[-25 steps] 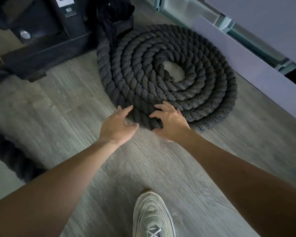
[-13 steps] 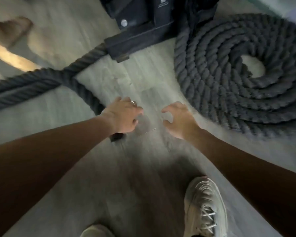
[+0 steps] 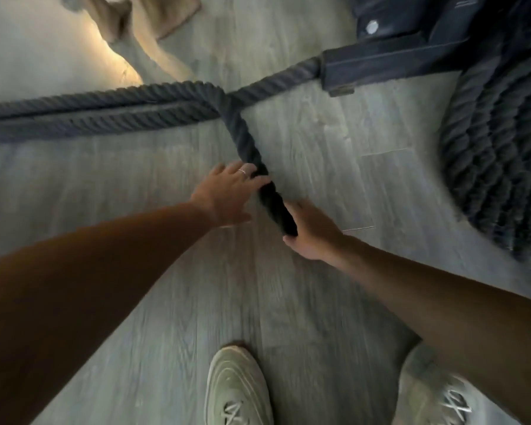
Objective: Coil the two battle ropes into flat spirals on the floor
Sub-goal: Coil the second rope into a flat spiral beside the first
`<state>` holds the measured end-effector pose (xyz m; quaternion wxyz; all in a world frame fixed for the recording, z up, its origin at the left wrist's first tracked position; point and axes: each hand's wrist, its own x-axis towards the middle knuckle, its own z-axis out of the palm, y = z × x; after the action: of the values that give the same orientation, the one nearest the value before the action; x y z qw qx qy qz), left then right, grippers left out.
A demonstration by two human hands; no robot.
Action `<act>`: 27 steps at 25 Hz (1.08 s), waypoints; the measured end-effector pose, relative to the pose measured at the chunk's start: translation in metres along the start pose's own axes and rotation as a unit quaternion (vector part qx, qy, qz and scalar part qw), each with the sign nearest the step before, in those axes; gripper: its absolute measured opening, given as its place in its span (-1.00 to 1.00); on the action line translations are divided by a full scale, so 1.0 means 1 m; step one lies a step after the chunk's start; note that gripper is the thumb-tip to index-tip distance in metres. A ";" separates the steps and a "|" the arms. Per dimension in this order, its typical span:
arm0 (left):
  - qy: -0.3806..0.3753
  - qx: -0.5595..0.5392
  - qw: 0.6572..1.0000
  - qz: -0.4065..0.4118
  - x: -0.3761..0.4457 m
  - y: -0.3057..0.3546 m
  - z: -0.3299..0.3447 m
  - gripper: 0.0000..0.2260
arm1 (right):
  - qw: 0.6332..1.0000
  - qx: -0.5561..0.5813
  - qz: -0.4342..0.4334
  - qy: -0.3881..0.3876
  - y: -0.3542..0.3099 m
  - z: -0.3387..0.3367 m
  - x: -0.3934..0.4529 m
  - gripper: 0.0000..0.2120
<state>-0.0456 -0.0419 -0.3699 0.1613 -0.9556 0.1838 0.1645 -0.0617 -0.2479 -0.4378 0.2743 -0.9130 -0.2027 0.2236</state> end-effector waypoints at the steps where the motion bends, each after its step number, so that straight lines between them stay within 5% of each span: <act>1: 0.005 0.010 1.000 0.014 0.003 0.008 0.009 -0.22 | 0.999 -0.016 -0.022 -0.027 0.008 -0.011 -0.005 -0.29; 7: 0.110 0.055 0.992 0.026 -0.001 0.001 0.027 -0.20 | 0.979 -0.067 -0.092 -0.169 0.005 -0.085 -0.029 -0.25; 11: 0.001 0.057 0.987 0.153 -0.018 -0.009 0.017 -0.65 | 0.945 -0.079 -0.185 -0.257 -0.029 -0.076 -0.061 -0.27; 14: -0.004 -0.097 0.993 0.063 -0.042 0.031 0.031 -0.77 | 0.945 -0.066 -0.121 -0.296 0.009 -0.082 -0.060 -0.29; 19: 0.034 -0.303 0.937 -0.170 -0.061 0.117 0.024 -0.45 | 0.989 0.113 0.100 0.007 0.094 -0.100 -0.063 -0.47; 21: 0.015 -0.394 0.888 -0.236 -0.072 0.134 0.019 -0.46 | 0.973 0.145 0.155 0.092 0.086 -0.076 -0.086 -0.62; 24: -0.011 -0.494 0.826 -0.271 -0.076 0.153 0.005 -0.53 | 0.908 0.371 0.184 0.073 0.026 -0.030 -0.122 -0.40; 27: -0.041 -0.550 0.792 -0.262 -0.074 0.179 -0.014 -0.69 | 0.854 0.467 0.183 0.137 -0.021 -0.031 -0.115 -0.56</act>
<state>-0.1795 -0.1822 -0.3736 -0.3475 -0.8868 -0.2018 0.2284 -0.1445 -0.3008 -0.3680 0.6474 -0.7195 0.1364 0.2110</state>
